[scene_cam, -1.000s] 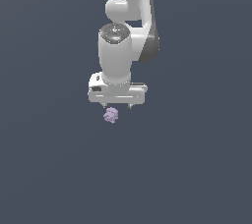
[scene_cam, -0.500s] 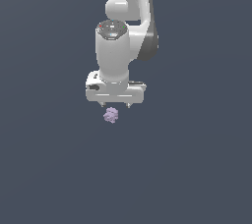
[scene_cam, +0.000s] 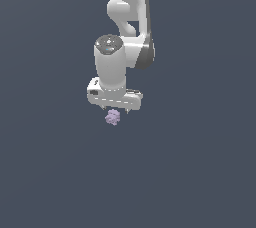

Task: Pick up the object and move it to a goal position.

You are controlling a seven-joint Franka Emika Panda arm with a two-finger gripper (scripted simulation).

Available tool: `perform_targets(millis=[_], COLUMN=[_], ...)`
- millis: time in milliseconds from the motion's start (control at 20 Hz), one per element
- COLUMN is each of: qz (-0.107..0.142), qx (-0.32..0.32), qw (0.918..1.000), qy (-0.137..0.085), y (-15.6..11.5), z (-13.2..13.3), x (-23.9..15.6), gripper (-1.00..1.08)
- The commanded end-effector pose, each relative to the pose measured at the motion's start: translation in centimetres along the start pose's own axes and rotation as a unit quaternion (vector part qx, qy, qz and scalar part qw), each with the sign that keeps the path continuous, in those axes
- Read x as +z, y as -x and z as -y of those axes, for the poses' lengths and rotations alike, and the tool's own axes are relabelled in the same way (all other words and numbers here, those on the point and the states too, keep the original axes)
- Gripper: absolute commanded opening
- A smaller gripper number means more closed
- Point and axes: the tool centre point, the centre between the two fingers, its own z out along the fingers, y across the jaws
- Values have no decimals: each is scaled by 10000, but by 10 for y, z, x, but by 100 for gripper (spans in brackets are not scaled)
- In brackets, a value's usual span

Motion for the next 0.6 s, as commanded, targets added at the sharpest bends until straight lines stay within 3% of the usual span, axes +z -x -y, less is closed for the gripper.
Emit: perform_targets(millis=[0,550], qz=[34,113], qx=[301,1152], qw=[9995,9933], qy=[-22,-47], y=[8,34], z=[-7,-27], x=[18,64], gripper=[100,100])
